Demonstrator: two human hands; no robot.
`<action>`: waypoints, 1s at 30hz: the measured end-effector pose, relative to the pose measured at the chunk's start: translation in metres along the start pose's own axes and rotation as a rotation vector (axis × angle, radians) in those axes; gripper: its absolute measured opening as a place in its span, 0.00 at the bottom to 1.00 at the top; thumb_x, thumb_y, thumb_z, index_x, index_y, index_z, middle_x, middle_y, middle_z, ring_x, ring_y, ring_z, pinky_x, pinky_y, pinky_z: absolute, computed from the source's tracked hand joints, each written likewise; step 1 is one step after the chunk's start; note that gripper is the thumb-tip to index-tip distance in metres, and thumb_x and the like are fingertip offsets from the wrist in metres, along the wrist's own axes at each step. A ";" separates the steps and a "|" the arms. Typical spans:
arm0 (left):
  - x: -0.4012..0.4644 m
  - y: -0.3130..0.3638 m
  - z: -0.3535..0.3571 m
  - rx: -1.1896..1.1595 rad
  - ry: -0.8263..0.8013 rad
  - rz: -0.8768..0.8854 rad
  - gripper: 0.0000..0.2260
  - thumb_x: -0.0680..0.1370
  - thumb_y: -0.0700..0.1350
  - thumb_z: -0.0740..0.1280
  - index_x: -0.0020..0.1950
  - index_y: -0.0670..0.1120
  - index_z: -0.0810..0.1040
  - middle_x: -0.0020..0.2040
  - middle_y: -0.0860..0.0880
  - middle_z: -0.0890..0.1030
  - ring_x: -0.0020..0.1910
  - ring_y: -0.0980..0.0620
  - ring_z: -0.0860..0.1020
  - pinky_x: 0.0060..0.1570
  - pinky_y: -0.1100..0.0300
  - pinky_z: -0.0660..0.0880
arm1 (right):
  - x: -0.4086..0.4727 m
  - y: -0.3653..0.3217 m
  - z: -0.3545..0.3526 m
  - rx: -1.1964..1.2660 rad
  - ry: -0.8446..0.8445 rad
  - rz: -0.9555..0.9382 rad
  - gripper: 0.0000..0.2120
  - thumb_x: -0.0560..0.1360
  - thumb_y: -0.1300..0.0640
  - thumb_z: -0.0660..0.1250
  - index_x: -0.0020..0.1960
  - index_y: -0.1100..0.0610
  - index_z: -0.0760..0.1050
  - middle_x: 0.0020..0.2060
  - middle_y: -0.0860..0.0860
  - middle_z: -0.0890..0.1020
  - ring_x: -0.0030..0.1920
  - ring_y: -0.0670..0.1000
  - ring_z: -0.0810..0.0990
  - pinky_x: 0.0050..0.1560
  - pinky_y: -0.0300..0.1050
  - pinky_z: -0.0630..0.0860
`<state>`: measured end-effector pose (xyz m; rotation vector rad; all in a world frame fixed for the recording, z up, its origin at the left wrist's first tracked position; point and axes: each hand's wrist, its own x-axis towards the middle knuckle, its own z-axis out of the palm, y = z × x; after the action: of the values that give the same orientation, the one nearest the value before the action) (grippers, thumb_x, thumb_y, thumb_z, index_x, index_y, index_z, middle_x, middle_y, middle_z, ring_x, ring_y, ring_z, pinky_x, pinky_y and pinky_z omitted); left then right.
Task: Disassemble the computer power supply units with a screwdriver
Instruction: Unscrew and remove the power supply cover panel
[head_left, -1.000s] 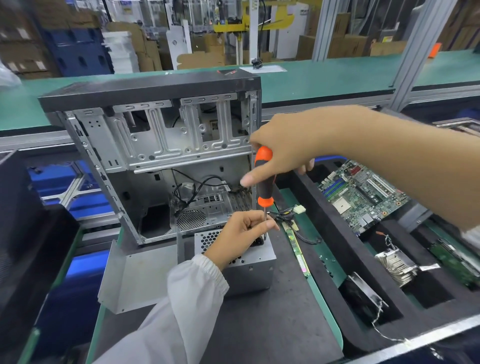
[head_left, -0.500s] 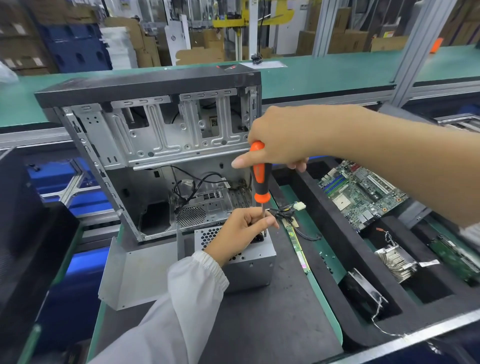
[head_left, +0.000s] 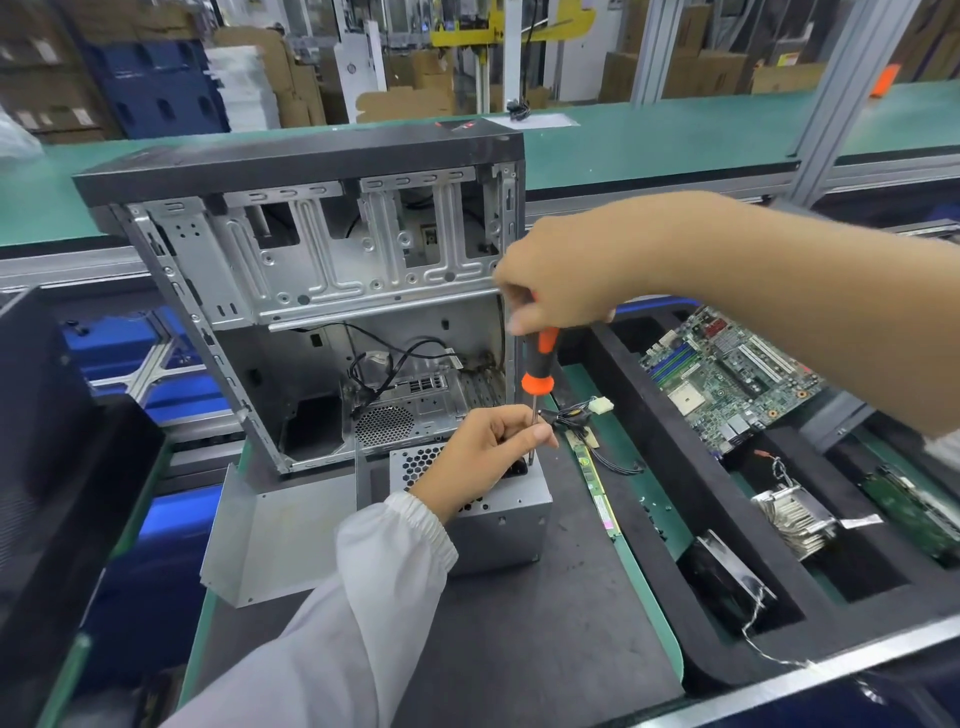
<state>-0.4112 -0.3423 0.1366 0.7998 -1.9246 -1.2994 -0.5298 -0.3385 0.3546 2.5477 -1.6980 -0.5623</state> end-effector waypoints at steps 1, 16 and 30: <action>0.000 0.001 0.000 -0.006 0.002 0.001 0.10 0.81 0.50 0.65 0.43 0.51 0.83 0.29 0.43 0.61 0.30 0.45 0.57 0.32 0.61 0.58 | -0.001 0.002 -0.002 -0.010 -0.027 -0.048 0.09 0.77 0.51 0.65 0.53 0.55 0.73 0.40 0.53 0.81 0.43 0.56 0.82 0.43 0.48 0.76; -0.001 0.002 0.001 0.013 0.018 -0.008 0.12 0.82 0.48 0.64 0.42 0.49 0.82 0.26 0.55 0.60 0.27 0.53 0.56 0.29 0.66 0.55 | -0.010 0.011 -0.012 0.278 -0.164 -0.072 0.12 0.75 0.56 0.70 0.55 0.48 0.70 0.41 0.51 0.74 0.27 0.42 0.78 0.34 0.42 0.76; -0.003 0.008 0.001 0.023 0.006 -0.005 0.12 0.82 0.48 0.64 0.44 0.45 0.83 0.27 0.45 0.57 0.27 0.55 0.56 0.29 0.68 0.58 | -0.012 0.002 -0.011 0.283 -0.109 -0.057 0.13 0.73 0.46 0.71 0.49 0.51 0.70 0.36 0.51 0.76 0.24 0.41 0.79 0.30 0.42 0.77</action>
<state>-0.4106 -0.3368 0.1434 0.8196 -1.9375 -1.2787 -0.5319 -0.3305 0.3686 2.8135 -1.8682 -0.5046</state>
